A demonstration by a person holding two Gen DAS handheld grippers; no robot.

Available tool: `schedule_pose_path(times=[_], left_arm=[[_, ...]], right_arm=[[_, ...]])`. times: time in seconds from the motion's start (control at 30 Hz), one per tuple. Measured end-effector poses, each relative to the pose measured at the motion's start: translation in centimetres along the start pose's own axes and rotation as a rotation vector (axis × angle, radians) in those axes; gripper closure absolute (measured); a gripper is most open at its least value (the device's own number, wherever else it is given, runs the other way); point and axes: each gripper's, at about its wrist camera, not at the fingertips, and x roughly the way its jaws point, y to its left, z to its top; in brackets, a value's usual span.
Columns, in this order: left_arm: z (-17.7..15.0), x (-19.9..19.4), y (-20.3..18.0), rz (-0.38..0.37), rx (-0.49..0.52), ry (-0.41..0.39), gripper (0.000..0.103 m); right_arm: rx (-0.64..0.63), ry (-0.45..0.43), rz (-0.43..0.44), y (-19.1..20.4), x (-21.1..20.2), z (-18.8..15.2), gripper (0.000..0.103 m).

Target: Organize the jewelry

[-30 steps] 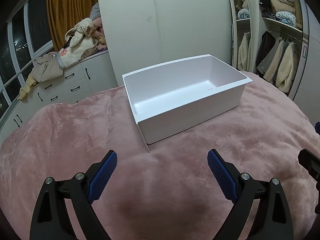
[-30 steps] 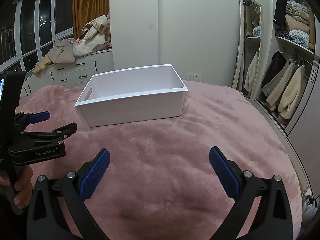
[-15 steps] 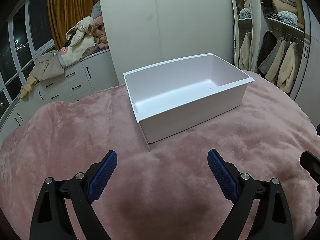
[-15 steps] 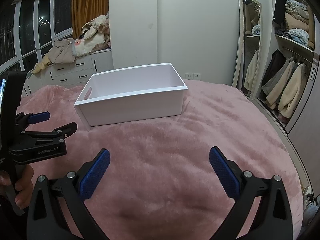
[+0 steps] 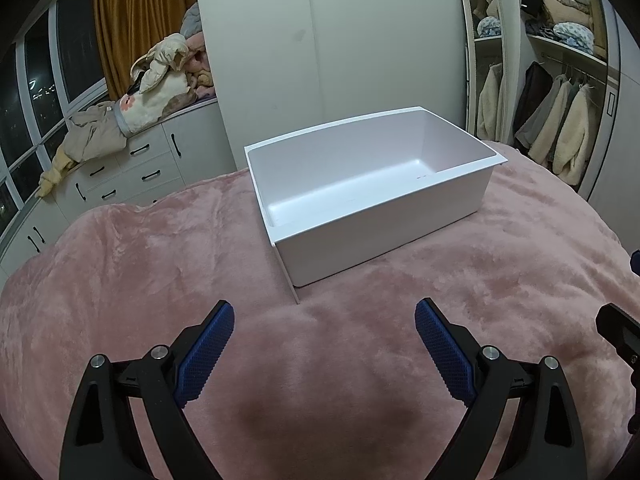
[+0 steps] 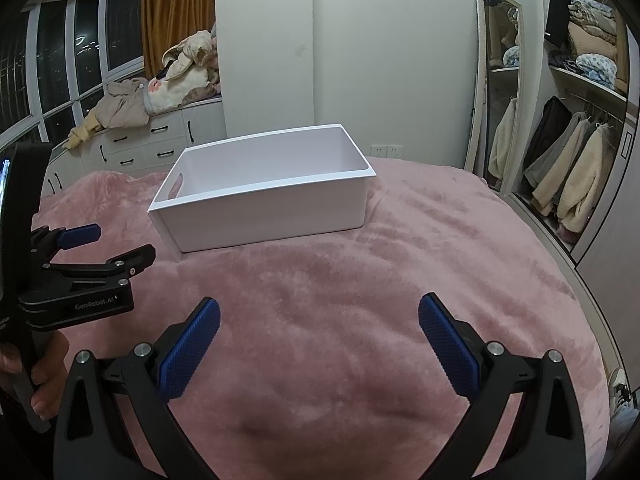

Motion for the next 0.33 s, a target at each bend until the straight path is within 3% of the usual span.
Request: schedule_pose_path(times=[0.33], left_arm=[[-0.13,-0.14,-0.25,-0.011,0.013,-0.012,0.010]], right_arm=[[0.008,-0.016,-0.023,0.02,-0.02,0.08,0.005]])
